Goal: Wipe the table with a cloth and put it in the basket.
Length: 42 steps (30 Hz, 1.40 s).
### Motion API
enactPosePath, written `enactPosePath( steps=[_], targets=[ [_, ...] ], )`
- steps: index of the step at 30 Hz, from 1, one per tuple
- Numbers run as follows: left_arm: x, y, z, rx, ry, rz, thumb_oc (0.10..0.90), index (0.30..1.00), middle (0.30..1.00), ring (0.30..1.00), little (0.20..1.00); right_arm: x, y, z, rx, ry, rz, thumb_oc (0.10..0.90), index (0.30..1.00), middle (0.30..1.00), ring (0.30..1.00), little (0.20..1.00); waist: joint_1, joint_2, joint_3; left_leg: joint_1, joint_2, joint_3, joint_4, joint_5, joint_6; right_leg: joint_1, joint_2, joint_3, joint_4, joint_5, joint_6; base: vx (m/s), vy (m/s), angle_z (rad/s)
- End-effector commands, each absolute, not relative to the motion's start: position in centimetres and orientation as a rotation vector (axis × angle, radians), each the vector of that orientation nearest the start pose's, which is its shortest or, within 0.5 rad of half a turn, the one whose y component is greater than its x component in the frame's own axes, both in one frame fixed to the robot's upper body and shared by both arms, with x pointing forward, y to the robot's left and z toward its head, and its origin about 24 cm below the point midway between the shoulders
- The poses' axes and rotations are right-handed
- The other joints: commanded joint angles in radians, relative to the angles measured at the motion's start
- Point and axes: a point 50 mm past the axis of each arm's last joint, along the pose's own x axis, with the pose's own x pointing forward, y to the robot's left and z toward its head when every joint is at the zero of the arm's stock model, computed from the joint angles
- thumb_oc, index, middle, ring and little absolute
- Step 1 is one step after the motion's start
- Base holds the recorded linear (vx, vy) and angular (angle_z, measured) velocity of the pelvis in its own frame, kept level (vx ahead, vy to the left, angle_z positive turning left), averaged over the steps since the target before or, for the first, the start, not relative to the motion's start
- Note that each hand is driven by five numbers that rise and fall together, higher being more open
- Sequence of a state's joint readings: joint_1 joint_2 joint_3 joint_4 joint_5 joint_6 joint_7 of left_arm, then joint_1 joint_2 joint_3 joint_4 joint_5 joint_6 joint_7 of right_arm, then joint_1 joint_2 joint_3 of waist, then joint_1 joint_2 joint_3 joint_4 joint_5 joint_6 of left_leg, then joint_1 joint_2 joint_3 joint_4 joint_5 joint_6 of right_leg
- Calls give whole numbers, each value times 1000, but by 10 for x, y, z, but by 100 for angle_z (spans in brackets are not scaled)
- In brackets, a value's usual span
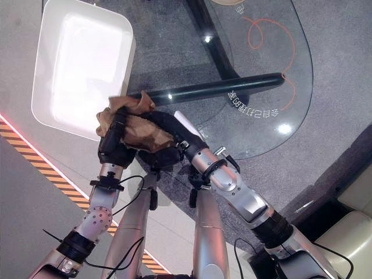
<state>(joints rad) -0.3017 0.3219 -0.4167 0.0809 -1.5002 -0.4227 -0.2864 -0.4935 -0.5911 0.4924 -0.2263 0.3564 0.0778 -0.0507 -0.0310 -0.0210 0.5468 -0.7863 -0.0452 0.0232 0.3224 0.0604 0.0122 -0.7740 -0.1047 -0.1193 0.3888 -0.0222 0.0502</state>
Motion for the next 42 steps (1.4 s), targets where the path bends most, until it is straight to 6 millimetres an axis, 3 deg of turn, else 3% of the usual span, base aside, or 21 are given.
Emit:
enactPosePath(
  steps=[1, 10, 14, 15, 17, 21, 36, 42],
  targets=[
    [259, 104, 147, -1137, -543, -734, 800, 900, 900, 900, 900, 251, -81, 233, -146, -754, 656, 800, 900, 900, 900, 900, 23, 8, -27, 53, -60, 50, 8, -107, 47, 3, 80, 45, -46, 48, 35, 0, 0, 0],
    [259, 105, 149, -1143, -553, -735, 800, 900, 900, 900, 900, 252, -82, 232, -136, -748, 651, 800, 900, 900, 900, 900, 22, 7, -27, 45, -61, 49, 8, -107, 46, -3, 81, 46, -48, 48, 34, 0, 0, 0],
    [259, 105, 150, -1147, -558, -735, 591, 721, 721, 721, 691, 252, -81, 230, -136, -744, 652, 800, 900, 900, 900, 900, 20, 6, -27, 44, -60, 50, 10, -108, 46, -3, 81, 47, -48, 49, 34, 0, 0, 0],
    [259, 106, 150, -1148, -560, -736, 460, 608, 608, 608, 560, 252, -81, 230, -136, -743, 652, 800, 900, 900, 900, 900, 20, 6, -27, 44, -60, 50, 10, -108, 46, -3, 81, 47, -48, 49, 34, 0, 0, 0],
    [259, 105, 150, -1149, -559, -735, 405, 561, 561, 561, 505, 252, -81, 230, -132, -741, 651, 800, 900, 900, 900, 900, 21, 4, -27, 45, -60, 49, 10, -108, 46, 0, 81, 47, -50, 49, 33, 0, 0, 0],
    [259, 106, 150, -1155, -568, -737, 108, 307, 307, 307, 208, 252, -80, 229, -126, -737, 658, 800, 900, 900, 900, 900, 21, 4, -27, 44, -61, 47, 11, -108, 46, -1, 82, 49, -48, 49, 32, 0, 0, 0],
    [260, 108, 151, -1167, -583, -735, 100, 300, 300, 300, 200, 251, -80, 231, -95, -745, 683, 800, 900, 900, 900, 900, 23, 0, -27, 60, -61, 45, -3, -104, 46, 12, 84, 50, -60, 53, 33, 0, 0, 0],
    [260, 110, 148, -1166, -583, -728, 100, 300, 300, 300, 200, 242, -87, 247, 49, -835, 754, 800, 900, 900, 900, 900, 21, -7, -27, 70, -57, 46, -4, -107, 46, 22, 87, 52, -58, 54, 37, 0, 0, 0]
  ],
)
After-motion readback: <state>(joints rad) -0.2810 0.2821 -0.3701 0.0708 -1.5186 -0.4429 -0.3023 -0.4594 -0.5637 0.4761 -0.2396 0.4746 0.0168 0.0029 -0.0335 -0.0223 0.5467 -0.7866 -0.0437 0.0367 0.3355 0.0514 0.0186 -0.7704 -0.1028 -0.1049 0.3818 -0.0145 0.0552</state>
